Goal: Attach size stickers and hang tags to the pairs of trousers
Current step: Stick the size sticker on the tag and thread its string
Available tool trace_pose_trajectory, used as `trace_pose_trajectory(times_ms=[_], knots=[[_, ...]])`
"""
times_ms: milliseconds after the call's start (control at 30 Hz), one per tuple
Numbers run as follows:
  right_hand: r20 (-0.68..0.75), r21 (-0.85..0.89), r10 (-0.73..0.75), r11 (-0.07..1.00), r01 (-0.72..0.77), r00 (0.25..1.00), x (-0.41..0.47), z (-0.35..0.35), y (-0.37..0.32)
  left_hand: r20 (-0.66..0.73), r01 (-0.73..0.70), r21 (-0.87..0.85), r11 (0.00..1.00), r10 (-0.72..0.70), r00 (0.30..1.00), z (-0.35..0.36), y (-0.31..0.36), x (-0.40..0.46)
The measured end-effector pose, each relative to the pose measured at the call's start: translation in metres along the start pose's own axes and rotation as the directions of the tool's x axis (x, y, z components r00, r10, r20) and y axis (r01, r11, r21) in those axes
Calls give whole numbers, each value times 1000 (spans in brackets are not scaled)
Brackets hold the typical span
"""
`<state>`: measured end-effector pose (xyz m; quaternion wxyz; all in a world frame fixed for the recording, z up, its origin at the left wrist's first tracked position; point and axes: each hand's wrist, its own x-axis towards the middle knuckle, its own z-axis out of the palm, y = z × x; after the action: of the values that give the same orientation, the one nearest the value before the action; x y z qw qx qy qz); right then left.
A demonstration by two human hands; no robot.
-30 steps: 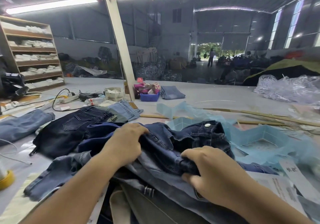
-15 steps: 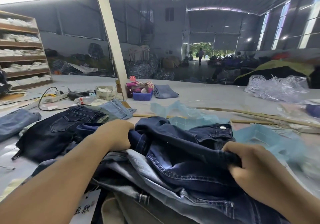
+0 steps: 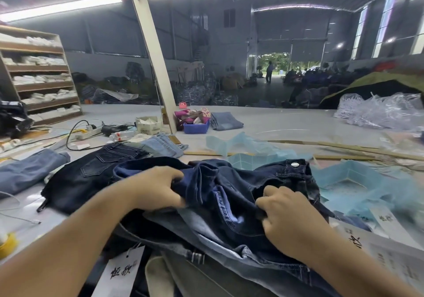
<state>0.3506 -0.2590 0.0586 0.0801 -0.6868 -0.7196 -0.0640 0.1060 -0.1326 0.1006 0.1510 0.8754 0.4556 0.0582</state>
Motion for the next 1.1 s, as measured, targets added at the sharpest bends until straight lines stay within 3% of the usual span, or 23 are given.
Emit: trace_pose_trajectory(times_ms=[100, 167, 200, 267, 300, 333, 400, 467, 533, 600, 667, 767, 833, 900, 967, 1100], knots=[[-94, 87, -92, 991, 100, 991, -6, 6, 9, 145, 48, -47, 998, -41, 989, -23, 8, 5], [-169, 139, -154, 974, 179, 973, -10, 6, 13, 341, 111, -239, 965, -24, 940, -34, 10, 8], [-201, 164, -174, 964, 208, 964, -12, 5, 15, 356, 126, -345, 930, 5, 935, -37, 13, 10], [-236, 188, -210, 948, 256, 949, -15, 3, 18, 88, 63, -384, 921, -31, 996, -30, 20, 23], [-249, 198, -224, 941, 276, 942, -17, 3, 19, -79, 34, -236, 971, -54, 995, -24, 25, 33], [-259, 213, -233, 933, 291, 937, -18, 2, 19, -161, 12, -42, 999, -19, 987, -14, 31, 42], [-278, 243, -233, 922, 303, 932, -20, 2, 21, -73, -78, 221, 972, 97, 993, 10, 46, 53], [-301, 263, -226, 914, 309, 926, -22, 1, 24, 58, -197, 313, 929, 188, 980, 25, 54, 59], [-285, 263, -240, 911, 316, 928, -25, 0, 27, 31, -234, 372, 898, 240, 970, 28, 56, 60], [-245, 241, -257, 918, 315, 935, -27, -1, 28, -120, -208, 464, 861, 294, 948, 29, 56, 54], [-260, 240, -227, 926, 291, 938, -30, -4, 29, -337, -192, 554, 810, 430, 838, 23, 58, 48], [-359, 296, -130, 924, 244, 924, -33, -14, 36, -595, -183, 508, 842, 497, 632, 8, 61, 37], [-328, 252, -155, 936, 244, 932, -36, -12, 40, -545, -222, 515, 828, 515, 661, 13, 64, 29], [-213, 159, -199, 959, 235, 957, -40, 2, 35, -368, -235, 559, 795, 493, 789, 36, 62, 25], [-125, 68, -197, 976, 207, 972, -45, 13, 28, -230, -170, 570, 804, 354, 906, 55, 57, 21], [-63, 79, -161, 983, 166, 985, -42, 15, 28, -78, -150, 505, 850, 218, 973, 41, 60, 19]])
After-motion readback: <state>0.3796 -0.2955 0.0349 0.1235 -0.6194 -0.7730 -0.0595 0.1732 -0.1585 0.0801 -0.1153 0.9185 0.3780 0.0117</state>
